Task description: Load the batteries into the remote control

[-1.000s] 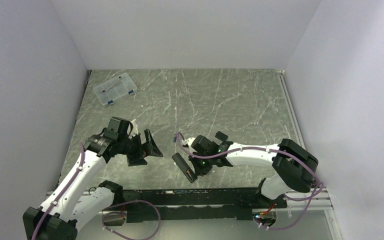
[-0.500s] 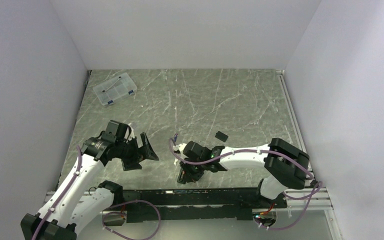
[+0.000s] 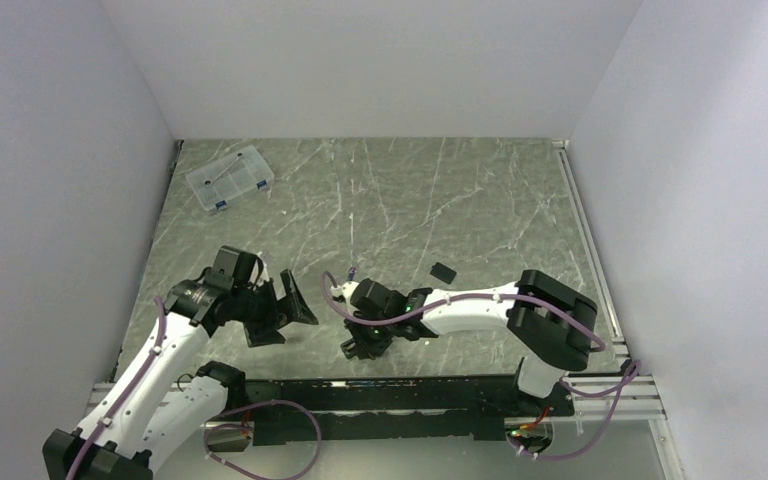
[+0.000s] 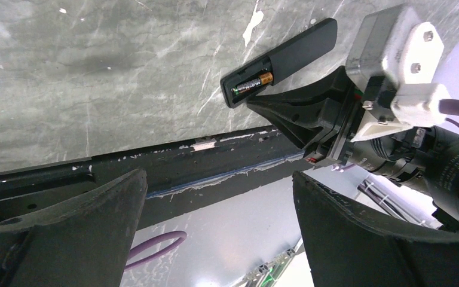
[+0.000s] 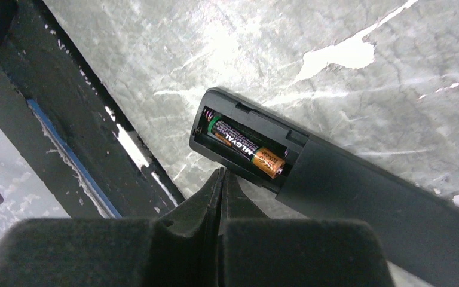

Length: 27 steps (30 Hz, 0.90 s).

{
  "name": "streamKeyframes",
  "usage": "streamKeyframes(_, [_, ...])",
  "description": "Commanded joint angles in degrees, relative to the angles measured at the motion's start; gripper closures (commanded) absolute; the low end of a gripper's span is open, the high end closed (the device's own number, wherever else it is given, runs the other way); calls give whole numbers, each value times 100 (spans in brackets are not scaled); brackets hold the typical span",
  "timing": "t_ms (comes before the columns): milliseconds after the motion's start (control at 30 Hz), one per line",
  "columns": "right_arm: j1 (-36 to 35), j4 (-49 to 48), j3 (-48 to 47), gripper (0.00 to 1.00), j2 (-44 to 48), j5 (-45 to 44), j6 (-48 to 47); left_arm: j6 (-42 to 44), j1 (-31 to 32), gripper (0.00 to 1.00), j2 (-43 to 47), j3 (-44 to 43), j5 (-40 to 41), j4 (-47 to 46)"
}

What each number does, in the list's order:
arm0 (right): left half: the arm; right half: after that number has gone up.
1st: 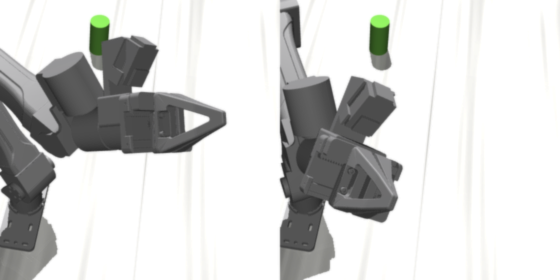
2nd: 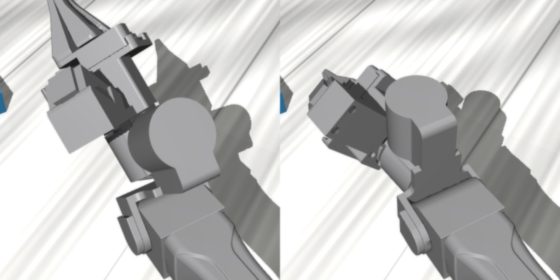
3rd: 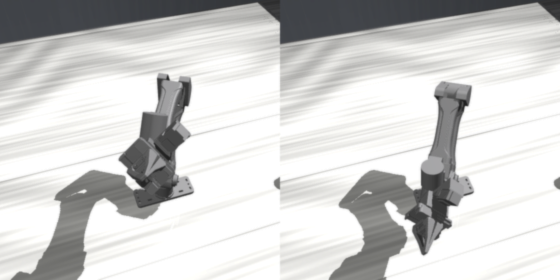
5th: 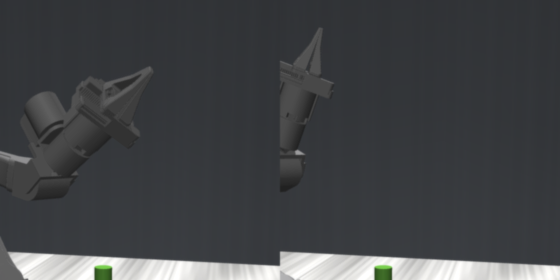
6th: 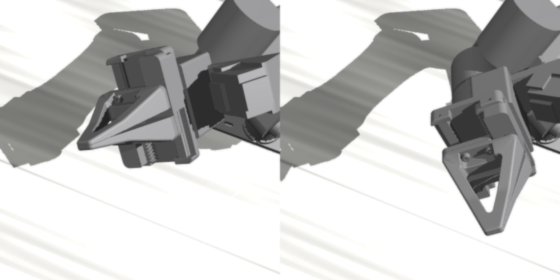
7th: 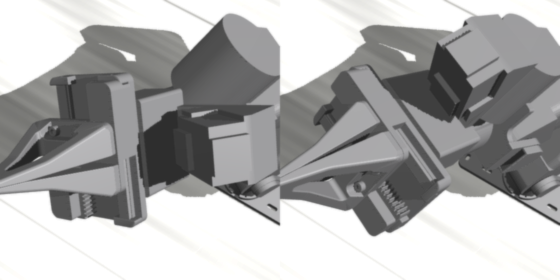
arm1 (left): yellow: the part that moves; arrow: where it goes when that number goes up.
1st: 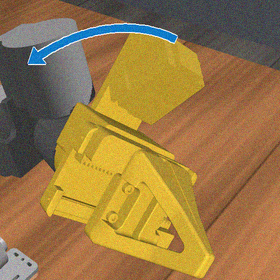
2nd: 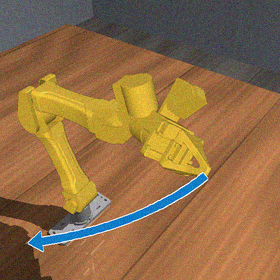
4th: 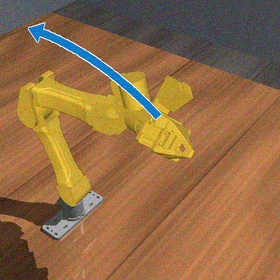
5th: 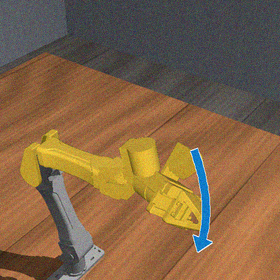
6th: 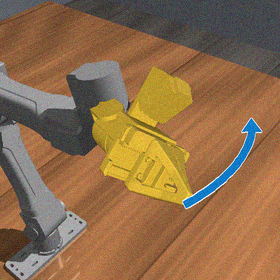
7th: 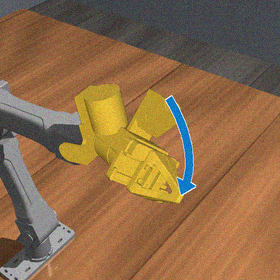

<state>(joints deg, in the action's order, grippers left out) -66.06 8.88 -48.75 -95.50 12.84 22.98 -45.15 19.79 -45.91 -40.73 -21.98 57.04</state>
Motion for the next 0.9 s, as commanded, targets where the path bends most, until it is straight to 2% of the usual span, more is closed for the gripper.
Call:
streamKeyframes(0, [-21, -146, -272, 100, -41, -206, 34, -95, -28, 3, -147, 190, -390, -518])
streamKeyframes(300, [-6, 348, -392, 99, 381, -288, -249, -207, -28, 5, -714, 588, -1023, -1655])
streamKeyframes(467, [28, 716, -468, 88, 785, -499, -485, -418, -19, 7, -1134, 868, -1315, -2316])
streamKeyframes(667, [277, 689, -346, 70, 1062, -528, -506, -704, 51, 10, -1584, 1107, -1556, -2956])
streamKeyframes(867, [335, 538, -388, 64, 862, -402, -381, -967, 269, 11, -1783, 1289, -1502, -3234])
